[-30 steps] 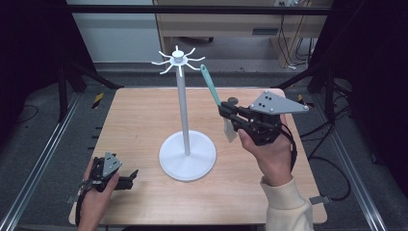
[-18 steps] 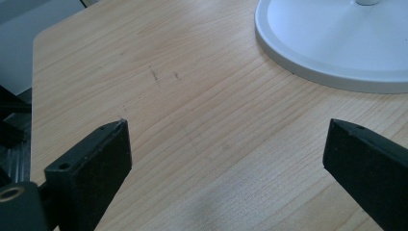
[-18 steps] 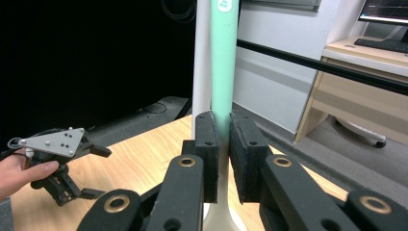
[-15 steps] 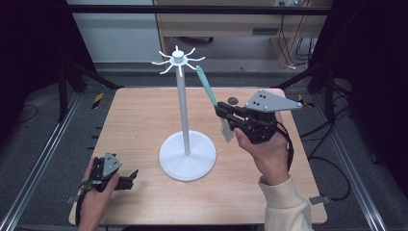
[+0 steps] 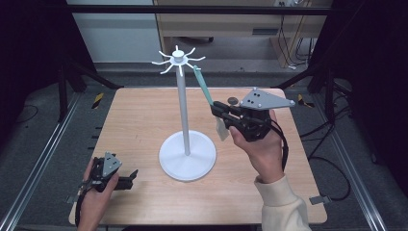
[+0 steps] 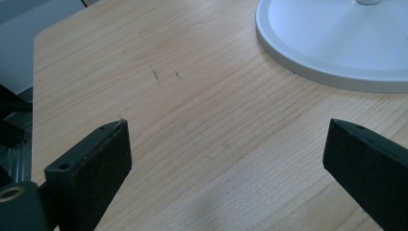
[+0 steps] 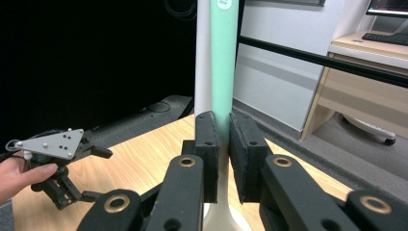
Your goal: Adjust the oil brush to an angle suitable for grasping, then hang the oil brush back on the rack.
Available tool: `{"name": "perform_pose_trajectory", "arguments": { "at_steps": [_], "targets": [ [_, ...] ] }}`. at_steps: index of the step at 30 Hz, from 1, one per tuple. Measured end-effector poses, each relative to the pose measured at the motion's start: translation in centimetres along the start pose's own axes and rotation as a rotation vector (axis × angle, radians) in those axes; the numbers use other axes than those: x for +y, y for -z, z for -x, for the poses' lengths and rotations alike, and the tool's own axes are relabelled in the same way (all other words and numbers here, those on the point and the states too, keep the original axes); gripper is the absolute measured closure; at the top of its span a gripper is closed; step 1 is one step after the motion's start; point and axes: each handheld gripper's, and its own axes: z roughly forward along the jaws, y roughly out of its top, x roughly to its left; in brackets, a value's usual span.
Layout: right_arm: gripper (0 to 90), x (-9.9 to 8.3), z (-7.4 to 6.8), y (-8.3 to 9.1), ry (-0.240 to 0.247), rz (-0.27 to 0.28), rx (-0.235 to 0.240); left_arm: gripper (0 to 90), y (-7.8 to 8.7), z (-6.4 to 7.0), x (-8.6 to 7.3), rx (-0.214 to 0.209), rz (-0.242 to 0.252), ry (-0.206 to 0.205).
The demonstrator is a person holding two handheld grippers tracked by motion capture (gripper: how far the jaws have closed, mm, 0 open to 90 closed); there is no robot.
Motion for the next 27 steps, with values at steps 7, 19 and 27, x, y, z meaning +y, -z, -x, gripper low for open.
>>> {"name": "perform_pose_trajectory", "arguments": {
  "at_steps": [7,19,27],
  "targets": [
    [82.3,-0.1,0.1,-0.3,-0.004,0.004,0.004,2.6,0.0,0.0,0.0,0.002,0.001,0.000],
    [82.3,-0.2,-0.1,-1.4,-0.018,0.003,0.017,2.6,0.0,0.0,0.0,0.001,0.000,0.000],
    [82.3,-0.3,-0.1,-2.4,-0.033,0.010,0.017,2.6,0.0,0.0,0.0,-0.001,0.000,0.001]
  ]
}}
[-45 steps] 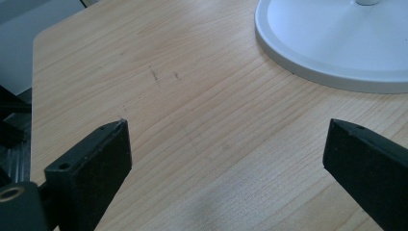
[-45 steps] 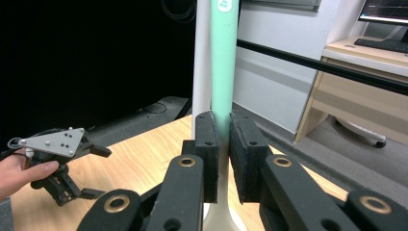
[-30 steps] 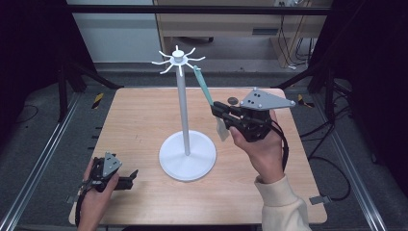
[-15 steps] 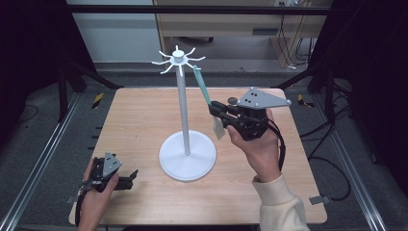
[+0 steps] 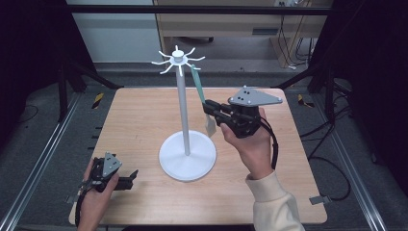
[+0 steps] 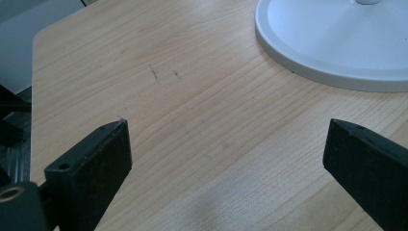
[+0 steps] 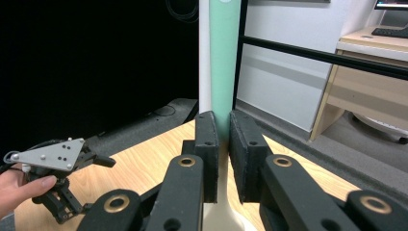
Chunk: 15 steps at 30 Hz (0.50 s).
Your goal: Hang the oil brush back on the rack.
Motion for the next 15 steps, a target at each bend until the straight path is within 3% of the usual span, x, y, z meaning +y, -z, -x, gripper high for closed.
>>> {"name": "perform_pose_trajectory", "arguments": {
  "at_steps": [5,6,15],
  "targets": [
    [83.1,-0.17,-0.05,-0.51,-0.004,0.002,-0.006,2.6,0.04,0.01,0.00,-0.001,0.002,0.000],
    [90.0,-0.19,-0.03,-0.58,-0.005,0.004,-0.004,2.6,0.05,0.01,0.00,0.000,0.001,0.000],
    [90.0,-0.32,0.26,-0.45,-0.007,0.005,-0.028,2.6,0.02,-0.01,0.00,-0.001,-0.001,-0.001]
  ]
}}
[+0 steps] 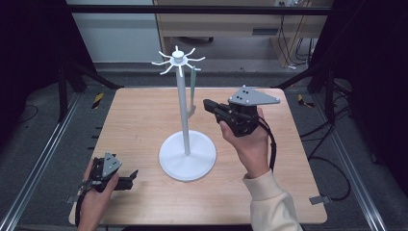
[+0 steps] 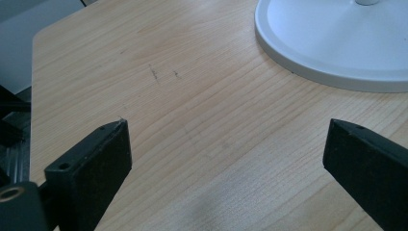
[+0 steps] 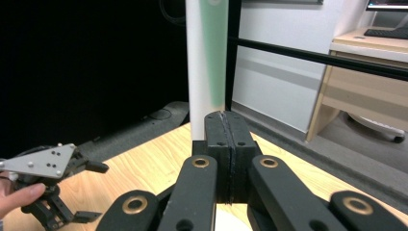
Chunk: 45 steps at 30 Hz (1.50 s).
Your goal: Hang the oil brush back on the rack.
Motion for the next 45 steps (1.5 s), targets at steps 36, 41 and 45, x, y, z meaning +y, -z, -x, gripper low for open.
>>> {"name": "perform_pose_trajectory", "arguments": {
  "at_steps": [36,41,45],
  "targets": [
    [12.9,-2.9,5.3,3.3,0.005,-0.176,-0.367,2.6,-0.1,-0.2,0.1,0.001,0.011,0.010],
    [10.2,-3.6,6.5,3.8,-0.016,-0.169,-0.378,2.6,-0.1,-0.3,0.1,0.003,0.011,0.018],
    [9.3,-4.2,7.2,4.1,-0.029,-0.170,-0.387,2.6,0.0,-0.2,0.1,0.007,0.022,0.018]
  ]
}}
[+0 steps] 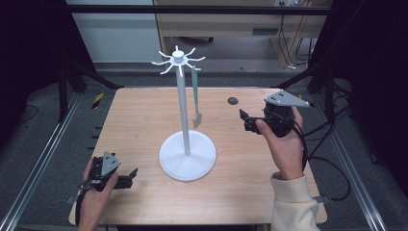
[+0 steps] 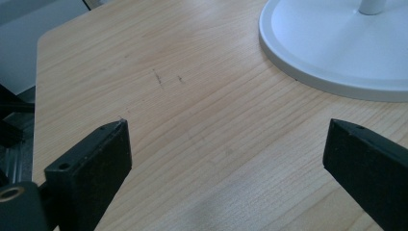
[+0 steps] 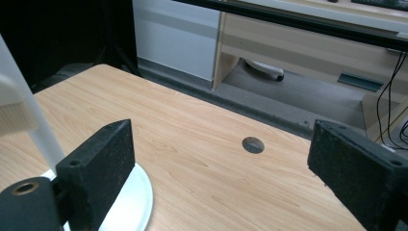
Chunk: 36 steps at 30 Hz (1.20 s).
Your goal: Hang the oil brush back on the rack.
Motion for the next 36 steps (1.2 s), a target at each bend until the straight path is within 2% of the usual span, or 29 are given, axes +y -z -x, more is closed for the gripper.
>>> {"name": "perform_pose_trajectory", "arguments": {
  "at_steps": [7,14,24,36],
  "targets": [
    [10.7,-1.3,1.4,-0.6,-0.022,-0.027,-0.046,2.6,0.0,0.0,0.0,-0.004,0.005,0.000],
    [11.0,-2.3,2.6,-0.7,-0.043,-0.044,-0.069,2.6,-0.1,0.1,0.0,-0.014,0.008,-0.006],
    [11.1,-4.8,3.9,-2.0,-0.058,-0.103,-0.086,2.6,-0.1,0.0,0.0,-0.014,-0.001,-0.005],
    [11.0,-7.4,4.6,-3.4,-0.052,-0.163,-0.085,2.6,-0.2,0.0,0.0,-0.014,-0.004,-0.003]
  ]
}}
